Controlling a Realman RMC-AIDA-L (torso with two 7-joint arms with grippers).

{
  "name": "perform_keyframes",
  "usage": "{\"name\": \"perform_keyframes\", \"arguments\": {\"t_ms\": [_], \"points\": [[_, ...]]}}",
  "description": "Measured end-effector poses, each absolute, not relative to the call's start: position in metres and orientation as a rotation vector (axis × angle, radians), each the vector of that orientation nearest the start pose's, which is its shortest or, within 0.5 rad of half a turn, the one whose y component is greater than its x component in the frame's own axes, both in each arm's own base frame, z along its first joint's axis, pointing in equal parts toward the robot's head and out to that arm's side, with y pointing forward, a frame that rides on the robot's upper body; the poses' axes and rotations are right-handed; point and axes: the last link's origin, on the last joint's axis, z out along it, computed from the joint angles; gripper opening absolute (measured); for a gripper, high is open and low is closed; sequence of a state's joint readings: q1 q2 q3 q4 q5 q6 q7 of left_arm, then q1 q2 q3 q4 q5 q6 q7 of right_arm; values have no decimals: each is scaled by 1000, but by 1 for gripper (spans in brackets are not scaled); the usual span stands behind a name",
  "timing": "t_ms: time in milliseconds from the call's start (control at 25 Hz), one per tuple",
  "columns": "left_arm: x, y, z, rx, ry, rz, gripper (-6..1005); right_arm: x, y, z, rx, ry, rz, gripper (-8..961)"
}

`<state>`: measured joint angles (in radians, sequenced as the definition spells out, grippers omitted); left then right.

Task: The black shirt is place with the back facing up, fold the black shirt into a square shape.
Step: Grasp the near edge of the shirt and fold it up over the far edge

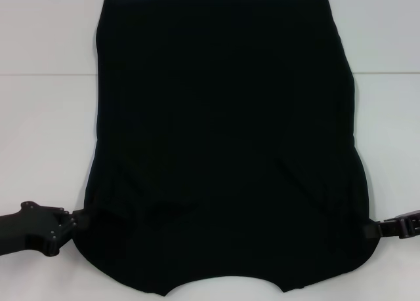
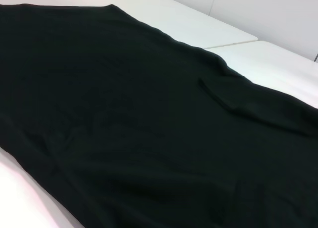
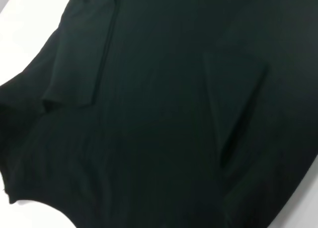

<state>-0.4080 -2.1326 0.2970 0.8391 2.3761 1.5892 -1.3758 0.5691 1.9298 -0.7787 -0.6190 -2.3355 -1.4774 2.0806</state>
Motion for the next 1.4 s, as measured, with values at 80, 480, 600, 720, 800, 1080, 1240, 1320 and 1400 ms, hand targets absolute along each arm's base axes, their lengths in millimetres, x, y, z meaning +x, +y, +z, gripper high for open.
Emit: {"name": "perform_keyframes", "arguments": {"t_ms": [80,480,600,720,800,1080,1240,1320,1400], "points": [[-344,280,33,-2505,-879,-418,13,320,333,31,-2531,1512,124,106],[-345,275,35,-2485,-969,-444,13,323,322,38,-2572,1452,255,64],[-345,273,36,-2480,-992,-449,13,326,315,39,-2586,1437,287,64],[-345,266,40,-2479,-1016,-481,14,330,307,41,-2595,1426,323,64],[-345,261,43,-2472,-1034,-520,14,333,301,43,-2598,1418,349,65],[-345,236,53,-2460,-1084,-657,14,344,273,48,-2648,1370,412,65],[-345,218,60,-2453,-1109,-734,15,354,252,51,-2663,1363,443,65],[-345,211,61,-2459,-1121,-751,15,358,240,55,-2665,1358,460,65],[-346,204,62,-2463,-1130,-759,15,362,231,58,-2664,1354,472,65]]}}
